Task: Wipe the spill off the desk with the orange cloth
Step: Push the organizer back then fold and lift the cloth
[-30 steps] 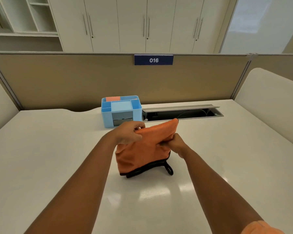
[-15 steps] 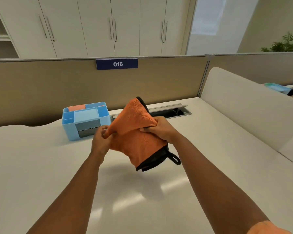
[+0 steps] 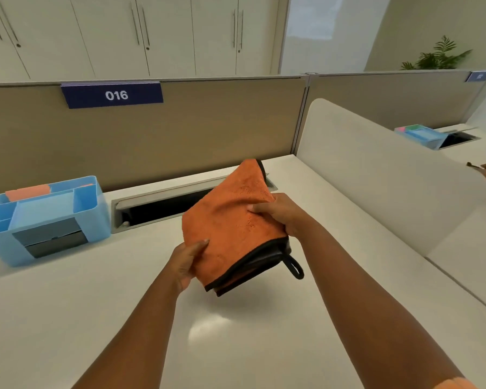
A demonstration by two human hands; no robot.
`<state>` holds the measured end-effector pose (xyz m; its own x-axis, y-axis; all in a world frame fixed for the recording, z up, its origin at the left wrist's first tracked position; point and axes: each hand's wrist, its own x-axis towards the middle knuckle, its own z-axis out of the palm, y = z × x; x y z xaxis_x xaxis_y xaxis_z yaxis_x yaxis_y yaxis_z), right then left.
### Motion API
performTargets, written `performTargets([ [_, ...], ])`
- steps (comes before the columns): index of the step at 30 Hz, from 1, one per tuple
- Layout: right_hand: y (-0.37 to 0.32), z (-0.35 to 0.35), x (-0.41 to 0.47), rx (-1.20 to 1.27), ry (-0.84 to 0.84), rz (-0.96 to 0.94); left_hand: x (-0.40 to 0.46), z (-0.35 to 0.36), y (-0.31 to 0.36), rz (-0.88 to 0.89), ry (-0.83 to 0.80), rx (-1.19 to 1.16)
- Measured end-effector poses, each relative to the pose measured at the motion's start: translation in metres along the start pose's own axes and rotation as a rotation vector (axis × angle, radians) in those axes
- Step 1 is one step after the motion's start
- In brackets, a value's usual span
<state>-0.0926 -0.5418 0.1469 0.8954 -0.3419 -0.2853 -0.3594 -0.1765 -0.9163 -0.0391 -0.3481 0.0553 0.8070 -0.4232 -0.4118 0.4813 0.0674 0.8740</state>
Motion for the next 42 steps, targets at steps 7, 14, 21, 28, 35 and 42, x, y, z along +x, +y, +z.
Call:
performTargets([
  [7,0.04,-0.077,0.069,-0.307,0.153,0.136,0.069,0.075,-0.009,-0.047,0.036,0.21],
  [14,0.067,-0.128,0.129,-0.686,0.483,0.037,0.125,0.143,-0.008,0.012,0.002,0.29],
  [21,0.093,-0.136,0.166,-0.936,0.709,0.049,0.146,0.16,-0.025,0.191,0.104,0.511],
  [28,0.115,-0.036,0.15,-0.996,0.359,0.03,0.15,0.113,-0.038,0.622,0.526,1.11],
  [35,0.135,-0.042,0.162,-1.007,0.396,0.019,0.15,0.097,-0.047,0.583,0.412,1.433],
  [42,0.139,-0.077,0.183,-1.01,0.412,0.023,0.159,0.094,-0.05,0.435,0.318,1.542],
])
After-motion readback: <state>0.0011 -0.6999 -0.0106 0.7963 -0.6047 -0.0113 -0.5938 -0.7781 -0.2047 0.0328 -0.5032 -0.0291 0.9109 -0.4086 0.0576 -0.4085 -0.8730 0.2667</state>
